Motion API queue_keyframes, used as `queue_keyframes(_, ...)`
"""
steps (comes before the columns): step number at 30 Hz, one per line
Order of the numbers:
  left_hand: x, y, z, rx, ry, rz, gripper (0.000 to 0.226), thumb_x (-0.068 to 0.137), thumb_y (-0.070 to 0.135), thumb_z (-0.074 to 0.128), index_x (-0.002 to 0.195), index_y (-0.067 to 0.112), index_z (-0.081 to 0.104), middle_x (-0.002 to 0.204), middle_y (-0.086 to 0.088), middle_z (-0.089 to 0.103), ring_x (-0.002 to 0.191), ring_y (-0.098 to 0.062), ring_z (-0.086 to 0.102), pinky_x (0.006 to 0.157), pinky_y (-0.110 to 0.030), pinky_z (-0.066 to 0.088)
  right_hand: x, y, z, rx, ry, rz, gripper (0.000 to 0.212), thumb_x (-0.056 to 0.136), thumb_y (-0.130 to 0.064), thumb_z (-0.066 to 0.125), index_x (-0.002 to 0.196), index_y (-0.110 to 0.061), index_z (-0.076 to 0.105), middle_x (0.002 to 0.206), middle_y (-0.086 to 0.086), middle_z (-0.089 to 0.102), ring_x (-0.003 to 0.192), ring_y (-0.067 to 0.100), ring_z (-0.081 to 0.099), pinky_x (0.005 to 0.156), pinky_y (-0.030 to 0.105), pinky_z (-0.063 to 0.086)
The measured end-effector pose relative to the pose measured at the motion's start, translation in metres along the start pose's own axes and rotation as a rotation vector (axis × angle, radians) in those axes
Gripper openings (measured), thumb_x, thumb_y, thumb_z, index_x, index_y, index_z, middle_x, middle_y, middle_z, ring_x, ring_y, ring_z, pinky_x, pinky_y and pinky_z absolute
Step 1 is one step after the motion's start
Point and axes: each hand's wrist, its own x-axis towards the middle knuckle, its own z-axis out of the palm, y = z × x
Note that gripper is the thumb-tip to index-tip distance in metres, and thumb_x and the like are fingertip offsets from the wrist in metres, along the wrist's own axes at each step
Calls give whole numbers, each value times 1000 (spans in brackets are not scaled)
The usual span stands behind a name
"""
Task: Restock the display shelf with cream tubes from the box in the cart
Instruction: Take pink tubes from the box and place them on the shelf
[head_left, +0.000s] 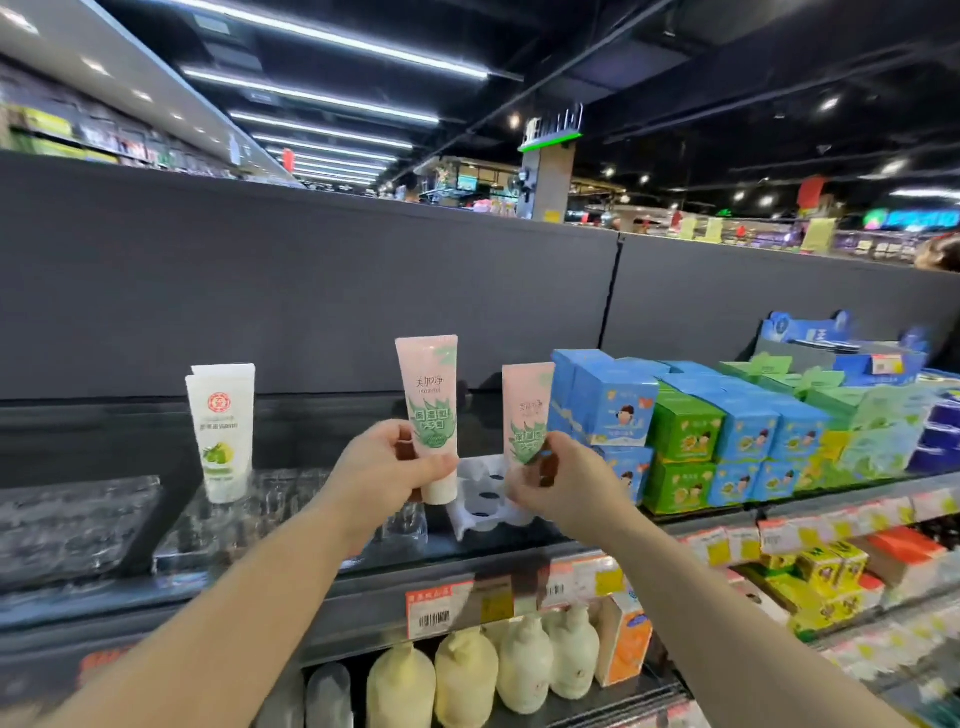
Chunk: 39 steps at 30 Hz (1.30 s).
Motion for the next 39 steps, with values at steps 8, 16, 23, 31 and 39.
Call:
queue_keyframes(8, 3, 6, 30, 83, 73, 36, 29, 80, 10, 75, 100, 24, 61, 101, 10, 69, 91, -6, 66, 70, -22, 51, 5, 11, -8, -63, -148, -50, 30, 84, -41, 69, 102, -26, 50, 94, -11, 58, 86, 13, 54, 67, 25, 40)
queue_keyframes(16, 4, 0, 45, 335, 83, 49, 32, 77, 21, 80, 102, 29, 61, 99, 18, 66, 90, 1, 63, 66, -15, 47, 9, 20, -9, -89, -98, -89, 39, 80, -45, 71, 105, -22, 52, 105, -5, 66, 87, 11, 55, 70, 24, 45)
queue_keyframes(23, 3, -1, 47, 475, 87, 82, 38, 73, 29, 82, 104, 31, 61, 104, 17, 67, 93, 0, 63, 81, -27, 55, 6, 27, -5, -170, -32, -105, 49, 77, -60, 65, 110, -27, 50, 102, -11, 68, 91, 15, 62, 71, 32, 52)
queue_keyframes(31, -1, -9, 54, 671, 73, 47, 44, 76, 39, 77, 114, 33, 57, 115, 15, 66, 100, -5, 63, 90, -38, 54, 5, 32, -2, -111, -36, -74, 30, 82, -45, 67, 106, -27, 60, 107, -9, 68, 95, 16, 62, 75, 33, 54)
queue_keyframes(39, -4, -8, 56, 814, 135, 9, 41, 80, 49, 70, 117, 34, 56, 118, 16, 65, 102, -6, 61, 94, -39, 49, 6, 30, 2, -69, -54, -76, 30, 87, -39, 65, 114, -28, 56, 114, -9, 66, 99, 16, 60, 70, 29, 47)
